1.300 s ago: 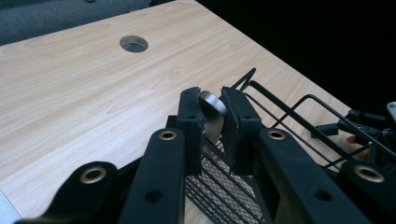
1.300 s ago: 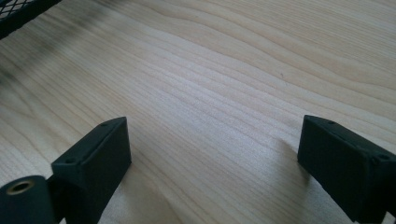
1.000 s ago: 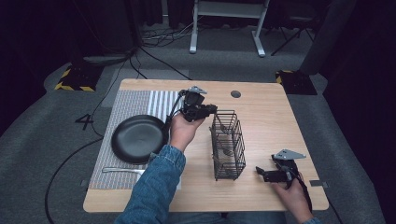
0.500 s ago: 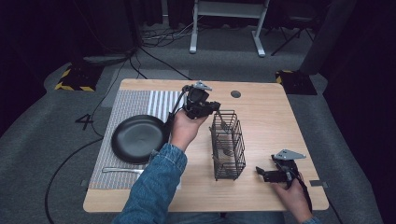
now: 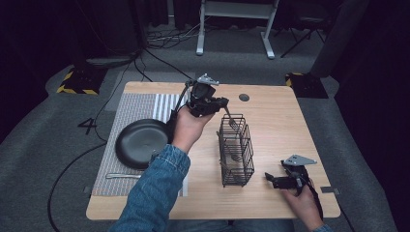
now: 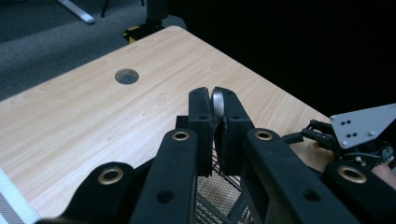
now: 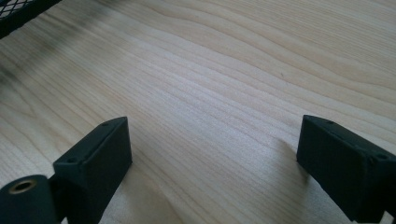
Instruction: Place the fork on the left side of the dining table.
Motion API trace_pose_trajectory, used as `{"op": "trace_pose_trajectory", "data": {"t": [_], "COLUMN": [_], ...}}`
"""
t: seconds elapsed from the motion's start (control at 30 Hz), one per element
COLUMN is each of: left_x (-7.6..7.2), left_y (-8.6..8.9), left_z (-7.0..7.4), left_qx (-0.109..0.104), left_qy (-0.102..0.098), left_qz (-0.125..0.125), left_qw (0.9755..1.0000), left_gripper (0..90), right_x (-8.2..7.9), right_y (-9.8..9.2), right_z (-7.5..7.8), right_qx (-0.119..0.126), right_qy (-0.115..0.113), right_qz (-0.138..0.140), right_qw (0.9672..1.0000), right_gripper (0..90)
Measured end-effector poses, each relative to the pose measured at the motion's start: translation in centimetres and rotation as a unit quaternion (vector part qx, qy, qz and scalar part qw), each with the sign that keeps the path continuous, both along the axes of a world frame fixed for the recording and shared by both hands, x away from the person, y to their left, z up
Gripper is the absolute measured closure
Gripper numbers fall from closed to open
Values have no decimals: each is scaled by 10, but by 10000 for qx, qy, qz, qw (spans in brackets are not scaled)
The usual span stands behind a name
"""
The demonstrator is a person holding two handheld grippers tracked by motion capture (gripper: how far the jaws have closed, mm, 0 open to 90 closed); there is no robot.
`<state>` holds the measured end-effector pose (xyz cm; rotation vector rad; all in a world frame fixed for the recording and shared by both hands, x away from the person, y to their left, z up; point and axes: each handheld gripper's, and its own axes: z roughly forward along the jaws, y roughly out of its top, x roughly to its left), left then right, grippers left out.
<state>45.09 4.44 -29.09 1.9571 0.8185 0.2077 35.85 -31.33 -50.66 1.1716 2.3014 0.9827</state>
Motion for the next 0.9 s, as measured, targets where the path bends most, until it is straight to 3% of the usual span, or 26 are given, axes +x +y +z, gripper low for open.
{"op": "trace_pose_trajectory", "data": {"t": [0.53,0.9], "left_x": [-6,-8], "left_y": [13,35], "left_z": [32,43], "left_qx": [-182,-201], "left_qy": [-233,-317], "left_qz": [121,460], "left_qw": [9995,9982], "left_gripper": [862,862], "right_x": [0,0], "right_y": [0,0], "right_z": [0,0], "right_qx": [12,7], "right_qy": [4,-13], "right_qz": [-12,0], "right_qw": [10000,10000], "right_gripper": [107,108]}}
